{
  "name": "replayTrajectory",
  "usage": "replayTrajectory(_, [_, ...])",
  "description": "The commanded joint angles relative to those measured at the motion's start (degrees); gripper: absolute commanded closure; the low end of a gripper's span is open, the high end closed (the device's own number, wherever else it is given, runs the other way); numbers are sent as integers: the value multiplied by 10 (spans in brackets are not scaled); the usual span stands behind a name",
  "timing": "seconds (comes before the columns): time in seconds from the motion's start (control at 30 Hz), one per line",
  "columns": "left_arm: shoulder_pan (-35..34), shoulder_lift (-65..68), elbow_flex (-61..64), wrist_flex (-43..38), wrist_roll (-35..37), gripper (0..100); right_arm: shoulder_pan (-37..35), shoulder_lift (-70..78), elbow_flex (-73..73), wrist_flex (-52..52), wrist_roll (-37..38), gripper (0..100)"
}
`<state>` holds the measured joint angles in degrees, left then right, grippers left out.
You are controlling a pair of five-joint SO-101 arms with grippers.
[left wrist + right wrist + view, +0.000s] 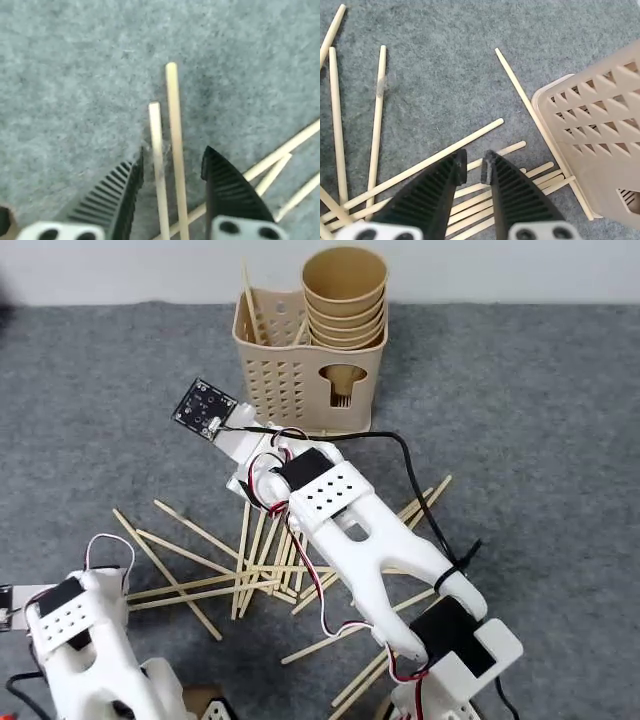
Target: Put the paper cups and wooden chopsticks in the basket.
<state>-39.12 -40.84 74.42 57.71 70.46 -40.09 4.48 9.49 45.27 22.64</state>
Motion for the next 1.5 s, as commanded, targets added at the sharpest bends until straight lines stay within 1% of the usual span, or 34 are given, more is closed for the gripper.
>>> replayTrajectory(0.0, [0,-9,65,-105,-38,813,-4,-32,-4,-13,5,926])
replayTrajectory(0.03, [0,-14,81,-130,-48,814,-4,-32,-4,-13,5,926])
replayTrajectory(0.07, [0,-14,75,-134,-53,814,-3,-32,-4,-13,5,926])
replayTrajectory(0.33, [1,-4,69,-135,-53,818,-3,-32,-4,-13,5,926])
replayTrajectory(0.4, [0,-4,69,-133,-53,852,-3,-32,-4,-13,5,926])
replayTrajectory(0.5, [-4,-2,68,-134,-53,979,-3,-32,-4,-13,5,926])
replayTrajectory(0.53, [-4,-3,68,-134,-53,995,-3,-32,-4,-13,5,926])
replayTrajectory(0.57, [-4,-3,68,-134,-53,982,-3,-32,-4,-13,5,926])
replayTrajectory(0.83, [-1,-5,65,-137,-53,989,-2,-33,-5,-13,5,926])
replayTrajectory(0.97, [2,-5,-5,-135,-53,989,-2,-32,-3,-41,5,926])
replayTrajectory(1.17, [51,-5,-130,-134,-53,989,-2,-35,-3,-48,5,926])
replayTrajectory(1.47, [105,-4,-309,-138,-59,987,-1,-37,-4,-48,5,926])
